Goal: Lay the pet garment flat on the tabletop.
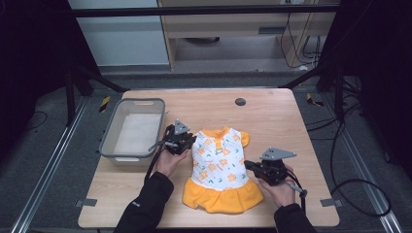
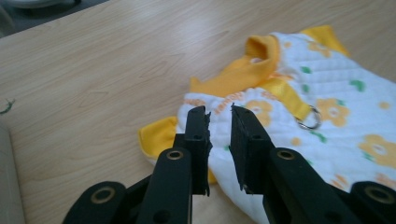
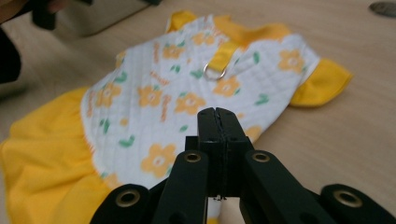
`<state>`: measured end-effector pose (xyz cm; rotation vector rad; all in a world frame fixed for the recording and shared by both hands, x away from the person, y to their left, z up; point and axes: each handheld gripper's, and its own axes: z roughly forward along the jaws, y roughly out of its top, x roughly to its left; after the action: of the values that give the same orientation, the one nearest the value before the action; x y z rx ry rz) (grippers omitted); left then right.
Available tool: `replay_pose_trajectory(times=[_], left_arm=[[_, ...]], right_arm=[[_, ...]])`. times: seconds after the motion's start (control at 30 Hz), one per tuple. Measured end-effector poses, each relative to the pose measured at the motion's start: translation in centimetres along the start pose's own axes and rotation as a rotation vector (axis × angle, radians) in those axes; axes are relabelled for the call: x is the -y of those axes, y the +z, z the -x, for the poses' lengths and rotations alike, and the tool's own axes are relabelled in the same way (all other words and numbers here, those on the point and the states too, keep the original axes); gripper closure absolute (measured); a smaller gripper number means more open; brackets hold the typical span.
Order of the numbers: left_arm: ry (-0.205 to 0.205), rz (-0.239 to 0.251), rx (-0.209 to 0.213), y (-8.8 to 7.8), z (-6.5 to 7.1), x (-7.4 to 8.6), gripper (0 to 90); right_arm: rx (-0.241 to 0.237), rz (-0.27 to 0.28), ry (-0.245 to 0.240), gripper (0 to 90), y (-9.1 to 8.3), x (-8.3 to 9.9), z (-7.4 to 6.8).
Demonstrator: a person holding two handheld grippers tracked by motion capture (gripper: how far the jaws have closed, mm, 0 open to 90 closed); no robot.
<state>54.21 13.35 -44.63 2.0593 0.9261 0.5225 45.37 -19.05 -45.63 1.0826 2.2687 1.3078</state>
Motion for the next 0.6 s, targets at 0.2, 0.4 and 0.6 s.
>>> replay_pose_trajectory(times=[0.2,0.4,0.6], left_arm=[[0.063,0.004,0.059,-3.4,2.2,1.1,78.6],[0.055,0.001,0.118,-4.7,3.9,3.3,80.5],[0.123,-0.098,0.162,-3.6,6.6,5.8,80.7]], right_arm=[[0.036,0.018,0.026,90.0,1.5,-2.9,2.0],[0.087,0.015,0.027,90.0,3.4,-4.5,3.4],[0.120,-0.001,0.080,90.0,7.1,-5.0,4.7]])
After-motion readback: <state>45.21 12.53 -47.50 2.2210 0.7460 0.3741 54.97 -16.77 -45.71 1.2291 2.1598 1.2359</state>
